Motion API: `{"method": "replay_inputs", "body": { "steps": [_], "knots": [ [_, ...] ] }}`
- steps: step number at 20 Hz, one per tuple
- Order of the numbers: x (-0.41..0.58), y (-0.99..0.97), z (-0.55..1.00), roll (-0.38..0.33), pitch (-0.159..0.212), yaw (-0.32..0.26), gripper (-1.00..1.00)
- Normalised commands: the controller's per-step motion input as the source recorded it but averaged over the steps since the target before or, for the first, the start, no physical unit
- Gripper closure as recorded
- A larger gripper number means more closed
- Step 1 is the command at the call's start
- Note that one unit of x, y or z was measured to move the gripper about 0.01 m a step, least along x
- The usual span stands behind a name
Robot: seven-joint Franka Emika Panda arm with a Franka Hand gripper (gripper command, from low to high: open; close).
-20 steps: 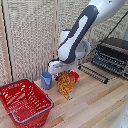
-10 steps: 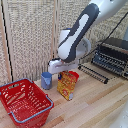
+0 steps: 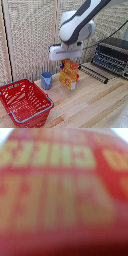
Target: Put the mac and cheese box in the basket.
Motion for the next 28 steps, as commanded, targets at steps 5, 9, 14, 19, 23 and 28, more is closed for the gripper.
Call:
{"method": "replay_inputs", "body": {
  "steps": [5,9,14,19,23,28],
  "knots": [
    [0.442,0.73,0.74,0.007,-0.002,-0.057,1.0],
    [0.329,0.82,0.65,0.02,0.0,-0.015,1.0],
    [0.209,0.8,0.75,0.06,0.019,0.0,1.0],
    [0.098,0.86,0.69,0.027,0.044,0.001,1.0],
    [0.007,0.97,0.25,0.0,0.091,0.0,1.0],
    [0.042,1.0,-0.03,0.0,0.172,0.004,1.0]
  ]
}}
